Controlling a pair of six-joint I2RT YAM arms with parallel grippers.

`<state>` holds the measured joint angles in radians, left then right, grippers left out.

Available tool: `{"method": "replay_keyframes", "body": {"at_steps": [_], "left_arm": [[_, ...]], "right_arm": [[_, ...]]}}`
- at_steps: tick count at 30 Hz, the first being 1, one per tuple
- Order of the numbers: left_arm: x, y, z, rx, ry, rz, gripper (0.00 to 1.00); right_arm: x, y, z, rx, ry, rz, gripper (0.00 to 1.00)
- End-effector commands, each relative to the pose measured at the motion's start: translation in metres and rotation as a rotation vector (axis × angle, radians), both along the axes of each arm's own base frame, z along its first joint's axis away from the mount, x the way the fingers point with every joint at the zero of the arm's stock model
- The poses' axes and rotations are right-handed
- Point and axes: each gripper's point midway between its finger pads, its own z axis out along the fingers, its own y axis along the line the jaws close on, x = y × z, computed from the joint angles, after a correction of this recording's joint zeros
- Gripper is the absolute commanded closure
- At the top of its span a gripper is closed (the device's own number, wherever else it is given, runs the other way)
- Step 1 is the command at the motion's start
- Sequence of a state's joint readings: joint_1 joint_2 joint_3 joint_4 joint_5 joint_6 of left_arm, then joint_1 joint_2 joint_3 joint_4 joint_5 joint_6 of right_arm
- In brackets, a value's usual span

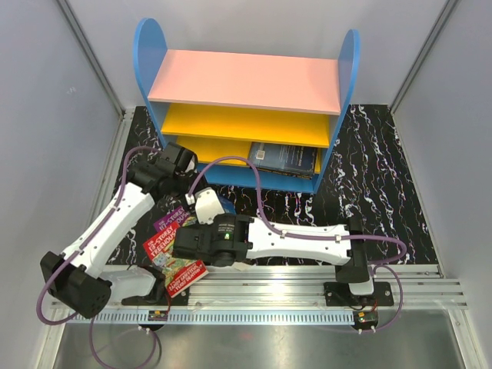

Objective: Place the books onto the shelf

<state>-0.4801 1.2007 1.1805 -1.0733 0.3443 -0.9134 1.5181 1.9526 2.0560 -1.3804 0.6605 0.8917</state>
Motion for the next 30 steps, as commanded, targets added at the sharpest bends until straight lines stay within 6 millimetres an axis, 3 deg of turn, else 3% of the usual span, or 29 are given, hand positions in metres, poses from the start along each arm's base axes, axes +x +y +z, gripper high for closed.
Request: {"method": "replay_keyframes", "body": {"at_steps": [1, 2, 6, 10, 13, 19, 24, 30], "left_arm": [[-0.002, 0.006, -0.004, 0.083, -0.026, -0.073, 0.94], [-0.001, 0.006, -0.006, 0.092, -0.022, -0.073, 1.00], [0.000, 0.007, -0.002, 0.118, -0.038, -0.079, 1.00], [0.004, 0.011, 0.017, 0.149, -0.106, -0.082, 1.00], [0.003, 0.016, 0.028, 0.157, -0.142, -0.079, 1.00], [0.000, 0.031, 0.048, 0.200, -0.230, -0.040, 1.00], [-0.007, 0.049, 0.042, 0.284, -0.211, -0.024, 1.00], [0.000, 0.060, 0.051, 0.336, -0.262, -0.006, 1.00]], "right_arm": [[0.019, -0.044, 0.061, -0.010, -0.135, -0.052, 1.00], [0.018, -0.043, 0.064, 0.003, -0.135, -0.051, 1.00], [0.016, -0.036, 0.072, 0.050, -0.123, -0.044, 1.00], [0.015, -0.035, 0.085, 0.103, -0.123, -0.047, 0.98], [0.017, -0.041, 0.097, 0.150, -0.135, -0.067, 0.76], [0.020, -0.054, 0.114, 0.236, -0.157, -0.088, 0.72], [0.020, -0.056, 0.126, 0.284, -0.163, -0.094, 0.68], [0.020, -0.066, 0.145, 0.337, -0.160, -0.098, 0.42]]}}
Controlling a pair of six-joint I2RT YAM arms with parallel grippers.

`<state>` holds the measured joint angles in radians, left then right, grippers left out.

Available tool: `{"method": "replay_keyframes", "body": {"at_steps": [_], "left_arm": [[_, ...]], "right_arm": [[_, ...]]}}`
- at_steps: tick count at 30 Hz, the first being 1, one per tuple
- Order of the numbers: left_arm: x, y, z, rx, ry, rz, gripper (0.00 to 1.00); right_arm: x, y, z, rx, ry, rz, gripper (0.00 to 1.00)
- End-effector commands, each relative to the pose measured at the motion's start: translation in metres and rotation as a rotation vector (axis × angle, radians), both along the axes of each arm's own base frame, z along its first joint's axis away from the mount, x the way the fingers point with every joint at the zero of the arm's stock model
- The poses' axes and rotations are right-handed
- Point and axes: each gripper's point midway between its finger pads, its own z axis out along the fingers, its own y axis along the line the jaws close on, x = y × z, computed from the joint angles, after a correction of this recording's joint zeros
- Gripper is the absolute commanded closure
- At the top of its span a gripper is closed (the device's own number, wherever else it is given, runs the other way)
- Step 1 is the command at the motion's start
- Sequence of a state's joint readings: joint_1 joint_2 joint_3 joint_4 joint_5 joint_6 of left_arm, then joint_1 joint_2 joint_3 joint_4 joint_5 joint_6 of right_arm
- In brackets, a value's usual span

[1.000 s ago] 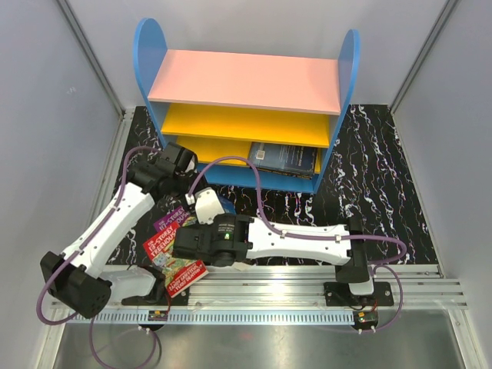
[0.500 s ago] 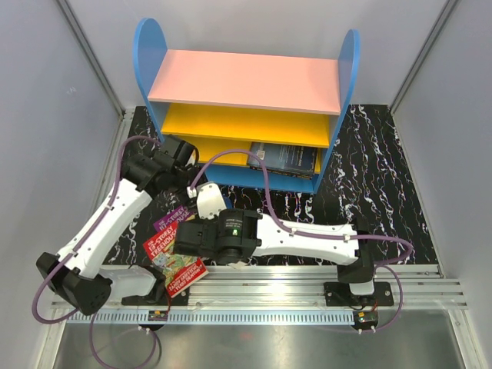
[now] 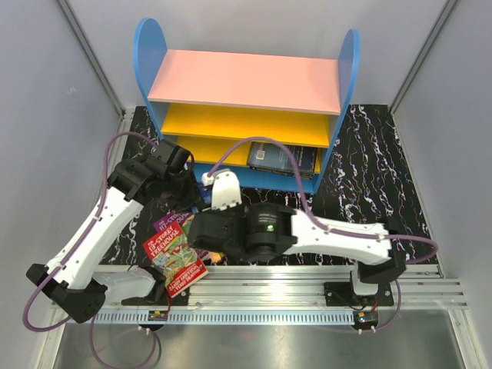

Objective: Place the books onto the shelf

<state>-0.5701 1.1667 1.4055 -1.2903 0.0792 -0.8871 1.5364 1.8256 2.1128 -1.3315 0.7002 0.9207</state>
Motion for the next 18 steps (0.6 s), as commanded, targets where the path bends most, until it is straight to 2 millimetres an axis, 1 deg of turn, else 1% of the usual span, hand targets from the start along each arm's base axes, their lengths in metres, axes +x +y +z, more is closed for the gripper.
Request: {"method": "replay_keyframes", "body": {"at_steps": [1, 2, 4, 5, 6, 10, 12, 14, 15, 16, 17, 18], "left_arm": [[0.009, 0.033, 0.013, 0.159, -0.122, -0.015, 1.00], [0.011, 0.034, 0.018, 0.160, -0.140, -0.015, 1.00], [0.013, 0.036, 0.025, 0.172, -0.161, -0.016, 1.00], [0.016, 0.035, 0.035, 0.161, -0.188, -0.014, 1.00], [0.016, 0.036, 0.036, 0.168, -0.185, -0.014, 1.00], [0.016, 0.038, 0.050, 0.158, -0.223, -0.014, 1.00], [0.015, 0.037, 0.066, 0.133, -0.265, -0.020, 1.00], [0.012, 0.041, 0.082, 0.122, -0.301, -0.021, 1.00], [0.013, 0.041, 0.103, 0.095, -0.356, -0.022, 1.00], [0.012, 0.042, 0.117, 0.087, -0.398, -0.039, 1.00], [0.013, 0.041, 0.128, 0.083, -0.423, -0.057, 1.00], [0.010, 0.042, 0.164, 0.036, -0.525, -0.062, 1.00]], "right_arm": [[0.020, -0.069, 0.072, 0.086, -0.109, -0.085, 0.38], [0.021, -0.071, 0.079, 0.122, -0.110, -0.085, 0.29], [0.020, -0.075, 0.082, 0.143, -0.112, -0.080, 0.23], [0.020, -0.077, 0.080, 0.139, -0.115, -0.080, 0.21], [0.021, -0.081, 0.087, 0.163, -0.119, -0.084, 0.20], [0.022, -0.092, 0.089, 0.172, -0.124, -0.106, 0.18], [0.023, -0.100, 0.088, 0.161, -0.121, -0.117, 0.18], [0.022, -0.108, 0.086, 0.156, -0.113, -0.131, 0.18], [0.021, -0.111, 0.085, 0.154, -0.109, -0.137, 0.18], [0.021, -0.114, 0.082, 0.149, -0.107, -0.144, 0.18], [0.022, -0.120, 0.085, 0.160, -0.106, -0.149, 0.18], [0.021, -0.123, 0.084, 0.165, -0.105, -0.156, 0.18]]}}
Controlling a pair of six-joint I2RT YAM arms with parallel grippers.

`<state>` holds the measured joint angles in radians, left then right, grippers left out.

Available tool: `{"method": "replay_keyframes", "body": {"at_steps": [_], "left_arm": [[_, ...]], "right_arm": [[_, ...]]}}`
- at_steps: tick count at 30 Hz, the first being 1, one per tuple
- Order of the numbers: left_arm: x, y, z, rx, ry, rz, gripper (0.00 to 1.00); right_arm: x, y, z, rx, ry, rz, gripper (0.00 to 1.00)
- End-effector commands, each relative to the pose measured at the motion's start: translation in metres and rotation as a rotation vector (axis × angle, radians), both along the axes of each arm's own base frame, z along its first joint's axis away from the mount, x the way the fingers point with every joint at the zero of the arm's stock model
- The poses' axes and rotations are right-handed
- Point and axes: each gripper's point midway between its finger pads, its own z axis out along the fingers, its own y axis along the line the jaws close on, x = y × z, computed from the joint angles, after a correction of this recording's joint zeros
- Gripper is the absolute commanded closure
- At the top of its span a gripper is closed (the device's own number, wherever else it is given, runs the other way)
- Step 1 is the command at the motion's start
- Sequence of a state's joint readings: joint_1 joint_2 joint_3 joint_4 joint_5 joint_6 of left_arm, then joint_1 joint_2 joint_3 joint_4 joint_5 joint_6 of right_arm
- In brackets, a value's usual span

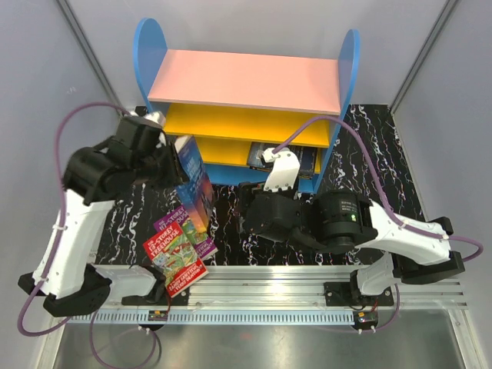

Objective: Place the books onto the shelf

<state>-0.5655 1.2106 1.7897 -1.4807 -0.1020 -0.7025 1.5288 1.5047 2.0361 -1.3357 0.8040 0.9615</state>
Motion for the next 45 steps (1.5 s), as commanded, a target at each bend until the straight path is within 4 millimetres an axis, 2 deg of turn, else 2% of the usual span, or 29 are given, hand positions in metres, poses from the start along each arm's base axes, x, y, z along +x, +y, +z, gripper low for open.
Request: {"method": "replay_keyframes", "body": {"at_steps": [1, 3, 4, 8, 10, 11, 12, 16, 18, 20, 21, 22, 26, 29, 32, 33, 34, 37, 39, 40, 43, 45], "left_arm": [[-0.004, 0.007, 0.097, -0.094, -0.307, -0.071, 1.00], [-0.005, 0.004, 0.121, -0.110, -0.359, -0.120, 1.00], [-0.014, 0.007, 0.153, -0.141, -0.468, -0.159, 1.00], [-0.025, -0.011, 0.195, -0.244, -0.623, -0.293, 1.00], [-0.030, 0.001, 0.210, -0.254, -0.709, -0.260, 1.00], [-0.019, 0.000, 0.213, -0.255, -0.749, -0.232, 1.00], [-0.029, 0.016, 0.224, -0.256, -0.827, -0.190, 1.00], [-0.018, 0.033, 0.247, -0.217, -0.968, -0.106, 1.00], [-0.014, 0.034, 0.268, -0.197, -1.050, -0.109, 1.00], [0.001, 0.024, 0.281, -0.184, -1.093, -0.123, 1.00], [-0.001, 0.029, 0.297, -0.186, -1.141, -0.110, 1.00], [0.012, 0.021, 0.303, -0.160, -1.161, -0.122, 1.00], [0.022, 0.024, 0.340, -0.133, -1.304, -0.087, 1.00], [0.034, 0.030, 0.359, -0.088, -1.385, -0.024, 1.00], [0.050, 0.036, 0.376, -0.046, -1.441, 0.054, 1.00], [0.066, 0.031, 0.374, -0.016, -1.429, 0.072, 1.00], [0.066, 0.037, 0.382, -0.004, -1.451, 0.107, 1.00], [0.090, 0.039, 0.380, 0.088, -1.451, 0.162, 1.00], [0.101, 0.040, 0.378, 0.134, -1.446, 0.177, 1.00], [0.114, 0.035, 0.371, 0.154, -1.425, 0.175, 1.00], [0.134, 0.039, 0.358, 0.182, -1.378, 0.194, 1.00], [0.146, 0.050, 0.348, 0.188, -1.336, 0.231, 1.00]], "right_arm": [[0.007, -0.047, -0.011, -0.104, -0.018, -0.074, 0.18], [0.008, -0.058, -0.007, -0.091, -0.022, -0.091, 0.18], [0.009, -0.063, -0.008, -0.093, -0.023, -0.100, 0.18], [0.009, -0.085, -0.010, -0.090, -0.017, -0.130, 0.18], [0.008, -0.089, -0.015, -0.095, -0.008, -0.138, 0.18], [0.008, -0.094, -0.015, -0.090, -0.004, -0.140, 0.18], [0.007, -0.096, -0.016, -0.090, 0.001, -0.143, 0.18], [0.006, -0.104, -0.023, -0.108, 0.012, -0.154, 0.18], [0.006, -0.106, -0.026, -0.110, 0.014, -0.152, 0.18], [0.006, -0.107, -0.025, -0.098, 0.014, -0.149, 0.18], [0.005, -0.108, -0.026, -0.101, 0.015, -0.144, 0.18], [0.005, -0.109, -0.027, -0.109, 0.015, -0.141, 0.18], [0.004, -0.116, -0.035, -0.130, 0.023, -0.146, 0.18], [0.002, -0.125, -0.042, -0.123, 0.044, -0.159, 0.18], [-0.002, -0.133, -0.047, -0.101, 0.070, -0.163, 0.18], [-0.003, -0.136, -0.051, -0.101, 0.078, -0.168, 0.19], [-0.004, -0.139, -0.051, -0.094, 0.082, -0.166, 0.19], [-0.006, -0.143, -0.056, -0.087, 0.103, -0.167, 0.20], [-0.008, -0.144, -0.060, -0.089, 0.114, -0.169, 0.20], [-0.009, -0.145, -0.060, -0.083, 0.120, -0.169, 0.20], [-0.009, -0.143, -0.062, -0.083, 0.125, -0.172, 0.20], [-0.008, -0.143, -0.062, -0.089, 0.122, -0.175, 0.20]]}}
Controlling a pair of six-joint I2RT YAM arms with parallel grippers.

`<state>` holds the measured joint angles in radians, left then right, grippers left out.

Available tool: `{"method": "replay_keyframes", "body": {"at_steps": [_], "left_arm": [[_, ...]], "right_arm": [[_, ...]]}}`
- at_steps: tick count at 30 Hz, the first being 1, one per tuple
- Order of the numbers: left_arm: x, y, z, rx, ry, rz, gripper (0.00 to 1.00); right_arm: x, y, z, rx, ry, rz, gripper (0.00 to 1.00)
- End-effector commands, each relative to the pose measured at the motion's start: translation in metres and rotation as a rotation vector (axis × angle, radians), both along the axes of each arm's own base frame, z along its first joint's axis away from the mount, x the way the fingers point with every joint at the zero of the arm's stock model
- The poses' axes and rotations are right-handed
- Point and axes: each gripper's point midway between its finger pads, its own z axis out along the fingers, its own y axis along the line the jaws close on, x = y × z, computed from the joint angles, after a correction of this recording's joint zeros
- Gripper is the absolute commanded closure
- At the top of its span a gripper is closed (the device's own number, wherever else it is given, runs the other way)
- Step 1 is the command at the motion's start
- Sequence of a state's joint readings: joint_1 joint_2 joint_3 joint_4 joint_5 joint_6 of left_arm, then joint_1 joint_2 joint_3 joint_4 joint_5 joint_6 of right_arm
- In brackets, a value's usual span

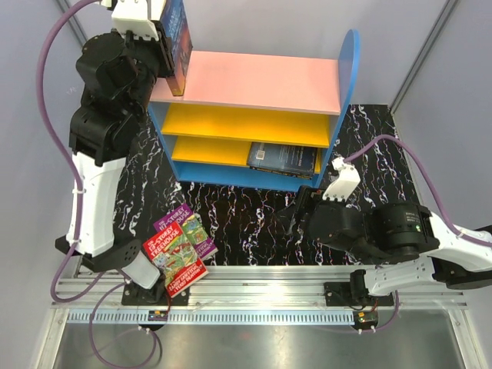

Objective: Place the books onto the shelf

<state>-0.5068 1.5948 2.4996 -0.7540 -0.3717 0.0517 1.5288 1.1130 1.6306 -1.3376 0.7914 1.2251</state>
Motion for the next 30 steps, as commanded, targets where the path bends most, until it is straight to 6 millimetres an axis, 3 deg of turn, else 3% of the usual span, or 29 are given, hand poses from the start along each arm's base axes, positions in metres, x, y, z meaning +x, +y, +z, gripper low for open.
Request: {"method": "replay_keyframes", "body": {"at_steps": [1, 7, 8, 14, 22, 30], "left_arm": [[-0.013, 0.056, 0.066, -0.151, -0.217, 0.136, 1.00], [0.014, 0.084, 0.043, -0.232, -0.148, 0.103, 1.00], [0.018, 0.076, 0.040, -0.238, -0.134, 0.047, 1.00], [0.034, 0.080, 0.028, -0.273, -0.088, -0.064, 0.99], [0.054, 0.079, 0.017, -0.297, -0.056, -0.092, 0.85], [0.057, 0.083, 0.028, -0.313, -0.093, -0.077, 0.82]], "right_arm": [[0.000, -0.052, -0.036, -0.276, 0.015, -0.033, 0.20], [0.001, -0.045, -0.038, -0.286, 0.012, -0.033, 0.20], [0.001, -0.044, -0.039, -0.288, 0.010, -0.032, 0.20], [0.005, -0.040, -0.039, -0.299, -0.012, -0.033, 0.19], [0.005, -0.037, -0.044, -0.307, -0.015, -0.031, 0.18], [0.007, -0.040, -0.044, -0.307, -0.031, -0.035, 0.17]]}}
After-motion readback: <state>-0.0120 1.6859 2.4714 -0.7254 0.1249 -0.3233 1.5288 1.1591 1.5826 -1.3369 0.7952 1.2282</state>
